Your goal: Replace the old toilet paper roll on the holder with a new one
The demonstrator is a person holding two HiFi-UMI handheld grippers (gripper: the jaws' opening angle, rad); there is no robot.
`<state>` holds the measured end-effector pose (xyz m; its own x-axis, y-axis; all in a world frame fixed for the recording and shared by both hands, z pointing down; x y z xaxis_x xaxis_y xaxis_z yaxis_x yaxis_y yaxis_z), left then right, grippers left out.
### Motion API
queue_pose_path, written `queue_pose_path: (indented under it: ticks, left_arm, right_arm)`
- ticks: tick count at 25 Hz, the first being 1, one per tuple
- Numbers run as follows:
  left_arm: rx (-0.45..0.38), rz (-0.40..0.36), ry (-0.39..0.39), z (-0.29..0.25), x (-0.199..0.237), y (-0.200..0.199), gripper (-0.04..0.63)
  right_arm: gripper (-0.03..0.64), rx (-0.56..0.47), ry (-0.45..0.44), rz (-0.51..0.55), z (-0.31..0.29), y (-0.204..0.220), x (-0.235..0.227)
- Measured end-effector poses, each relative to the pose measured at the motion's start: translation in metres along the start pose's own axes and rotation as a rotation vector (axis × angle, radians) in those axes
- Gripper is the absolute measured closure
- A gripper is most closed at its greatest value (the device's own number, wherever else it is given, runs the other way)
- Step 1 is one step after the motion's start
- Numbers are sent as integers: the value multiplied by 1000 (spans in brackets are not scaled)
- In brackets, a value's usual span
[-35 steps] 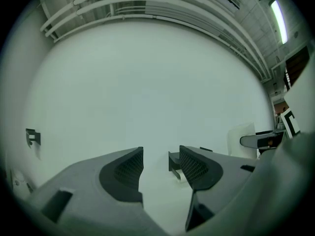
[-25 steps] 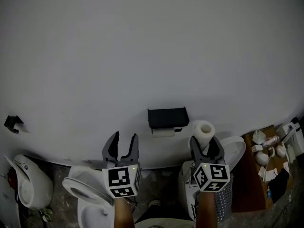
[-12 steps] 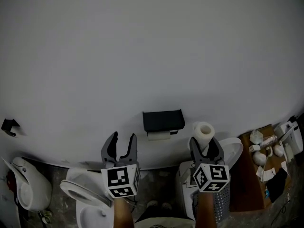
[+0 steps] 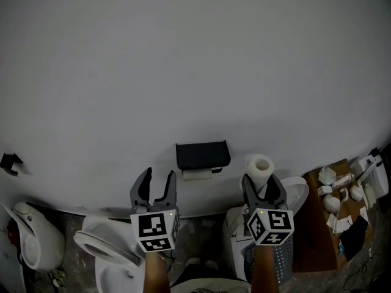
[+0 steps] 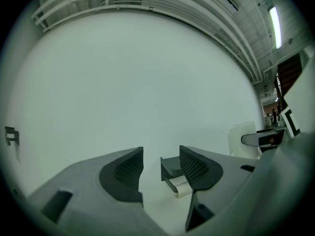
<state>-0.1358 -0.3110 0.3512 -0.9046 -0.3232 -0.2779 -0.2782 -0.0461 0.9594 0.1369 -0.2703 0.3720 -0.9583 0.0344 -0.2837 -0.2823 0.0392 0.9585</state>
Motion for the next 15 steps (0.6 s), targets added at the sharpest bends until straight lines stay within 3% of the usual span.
queue_pose_path:
  ticks: [4, 9, 15]
  left_arm:
    - [16, -79, 13, -3, -6, -2, 383]
    - [80, -282, -13, -6, -12, 2, 383]
    - [179, -645, -75, -13, -22, 16, 383]
  right_arm:
    - [337, 3, 2, -1, 0, 0, -5]
    - [337, 9, -1, 10, 0, 0, -6]
    - [337, 20, 11, 17, -1, 6, -8]
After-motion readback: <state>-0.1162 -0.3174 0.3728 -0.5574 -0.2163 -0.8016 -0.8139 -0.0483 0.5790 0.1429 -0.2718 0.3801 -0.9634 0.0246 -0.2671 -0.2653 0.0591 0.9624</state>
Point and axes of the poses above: the fingertips, and each gripper's own axes: z backward along the fingers, x to its left, y out of its underside, the point moved 4 cm from there along z, backward along the fingers, and after that the axes turned 13 degrees about -z, right-handed, at the moved point
